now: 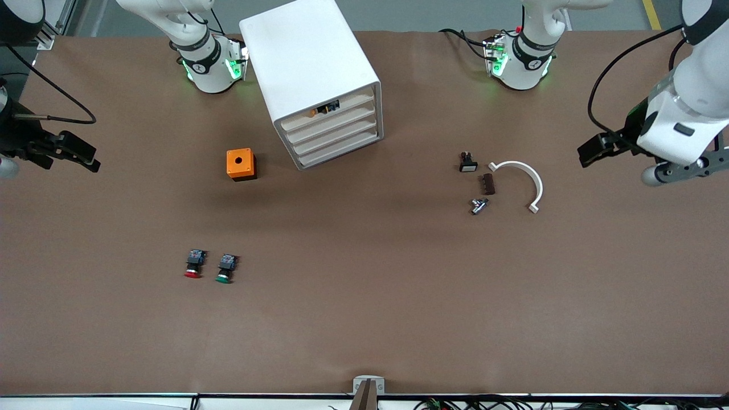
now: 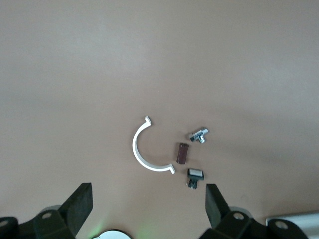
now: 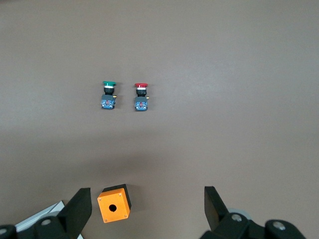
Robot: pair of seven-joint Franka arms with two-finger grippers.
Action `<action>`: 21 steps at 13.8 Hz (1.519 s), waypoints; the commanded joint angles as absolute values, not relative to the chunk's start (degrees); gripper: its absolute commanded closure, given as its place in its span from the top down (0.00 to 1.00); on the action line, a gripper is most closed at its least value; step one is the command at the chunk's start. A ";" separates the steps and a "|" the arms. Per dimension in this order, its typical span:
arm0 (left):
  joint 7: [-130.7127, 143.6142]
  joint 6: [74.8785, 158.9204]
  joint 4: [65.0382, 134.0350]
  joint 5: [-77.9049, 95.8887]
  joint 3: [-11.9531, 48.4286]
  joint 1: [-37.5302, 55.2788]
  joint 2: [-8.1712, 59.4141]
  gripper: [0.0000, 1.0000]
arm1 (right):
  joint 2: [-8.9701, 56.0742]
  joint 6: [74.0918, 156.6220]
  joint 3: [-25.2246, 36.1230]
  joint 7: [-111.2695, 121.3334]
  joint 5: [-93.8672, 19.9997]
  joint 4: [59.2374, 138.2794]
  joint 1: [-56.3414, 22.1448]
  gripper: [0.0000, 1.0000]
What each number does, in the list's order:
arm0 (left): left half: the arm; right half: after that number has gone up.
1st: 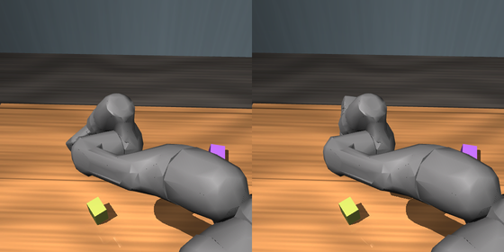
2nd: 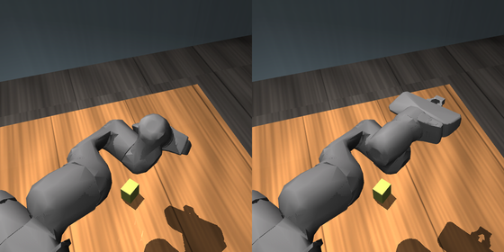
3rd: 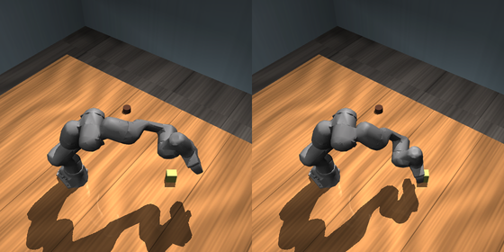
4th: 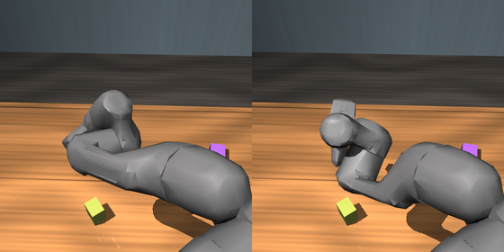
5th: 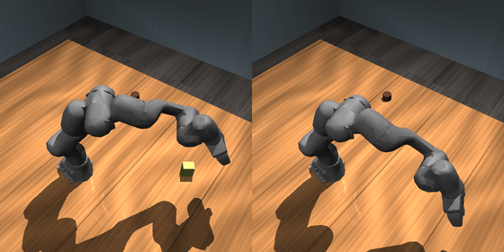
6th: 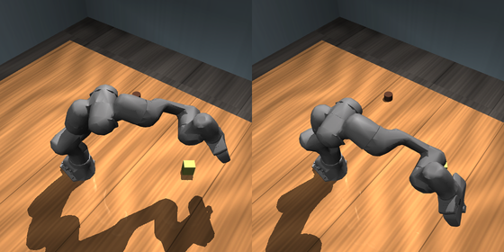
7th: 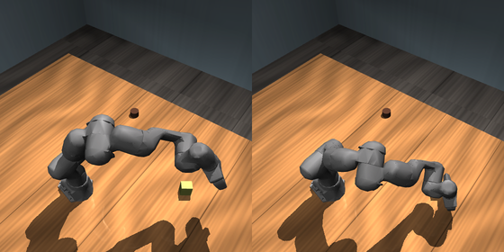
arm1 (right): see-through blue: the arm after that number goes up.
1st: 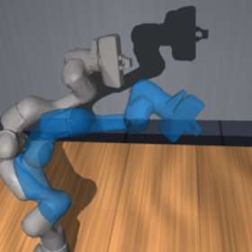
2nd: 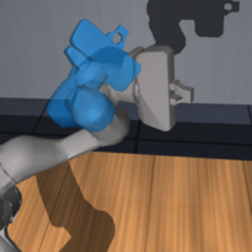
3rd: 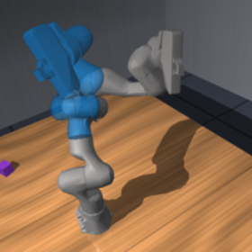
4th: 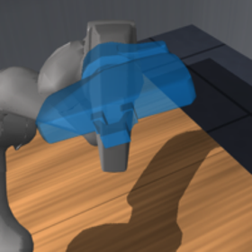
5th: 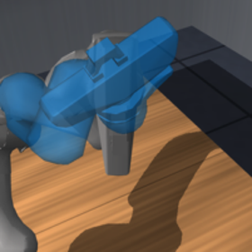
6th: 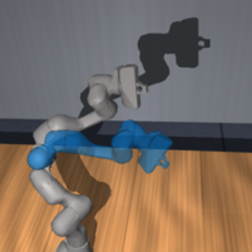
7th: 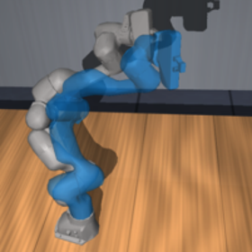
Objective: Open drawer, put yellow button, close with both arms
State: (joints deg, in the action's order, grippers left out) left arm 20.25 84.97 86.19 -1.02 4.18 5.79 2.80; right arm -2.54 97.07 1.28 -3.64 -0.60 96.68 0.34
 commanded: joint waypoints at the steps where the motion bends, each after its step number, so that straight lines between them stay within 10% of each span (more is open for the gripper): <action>1: 14.16 89.03 96.76 1.32 1.41 5.27 -5.88 1.00 | -3.43 96.68 0.53 -3.08 0.26 97.29 0.97 1.00; 21: 6.59 87.28 96.95 -1.58 1.23 5.27 -9.58 1.00 | -3.43 97.12 0.53 -3.08 0.00 97.21 0.97 1.00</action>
State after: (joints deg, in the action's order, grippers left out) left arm 6.98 88.16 98.79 -0.71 1.12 5.57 -9.84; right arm -2.53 97.09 1.18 -3.62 -0.60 96.71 0.34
